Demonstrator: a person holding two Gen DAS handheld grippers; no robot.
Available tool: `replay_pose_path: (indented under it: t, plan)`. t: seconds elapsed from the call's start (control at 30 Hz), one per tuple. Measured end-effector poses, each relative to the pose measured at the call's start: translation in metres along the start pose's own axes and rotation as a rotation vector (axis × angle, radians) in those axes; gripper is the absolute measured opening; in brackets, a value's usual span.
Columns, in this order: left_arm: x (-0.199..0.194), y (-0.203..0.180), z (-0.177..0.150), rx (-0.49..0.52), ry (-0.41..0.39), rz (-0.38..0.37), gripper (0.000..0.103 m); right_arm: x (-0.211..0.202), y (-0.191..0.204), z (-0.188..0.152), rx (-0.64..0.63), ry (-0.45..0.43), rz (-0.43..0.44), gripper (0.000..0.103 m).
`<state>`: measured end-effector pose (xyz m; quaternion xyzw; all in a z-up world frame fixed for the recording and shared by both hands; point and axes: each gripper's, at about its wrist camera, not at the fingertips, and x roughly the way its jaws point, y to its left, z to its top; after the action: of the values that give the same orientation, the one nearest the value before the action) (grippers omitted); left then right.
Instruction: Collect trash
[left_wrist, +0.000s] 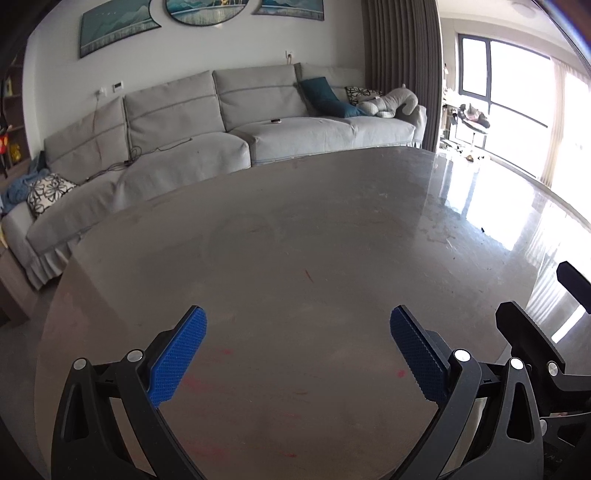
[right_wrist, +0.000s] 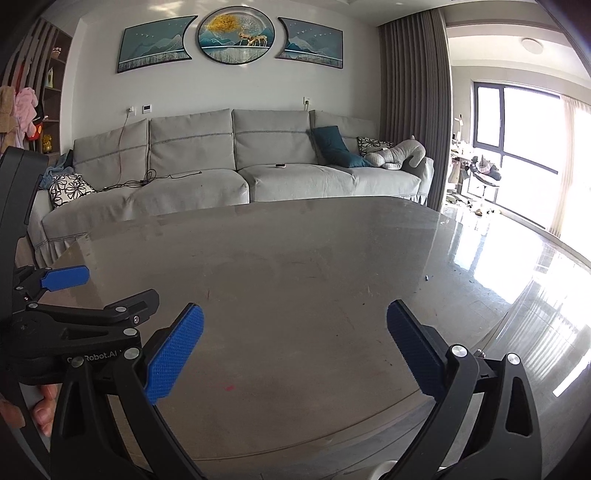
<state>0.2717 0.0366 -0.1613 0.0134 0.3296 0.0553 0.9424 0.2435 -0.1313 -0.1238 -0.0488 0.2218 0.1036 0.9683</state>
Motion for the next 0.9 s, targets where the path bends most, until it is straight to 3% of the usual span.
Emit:
replay_pose_path:
  t: [0.9]
  plan:
    - [-0.0012,-0.0069,-0.0075,0.007,0.005,-0.009,0.098,-0.0027,0.0037,-0.0032,0.002,-0.004,-0.003,0.099]
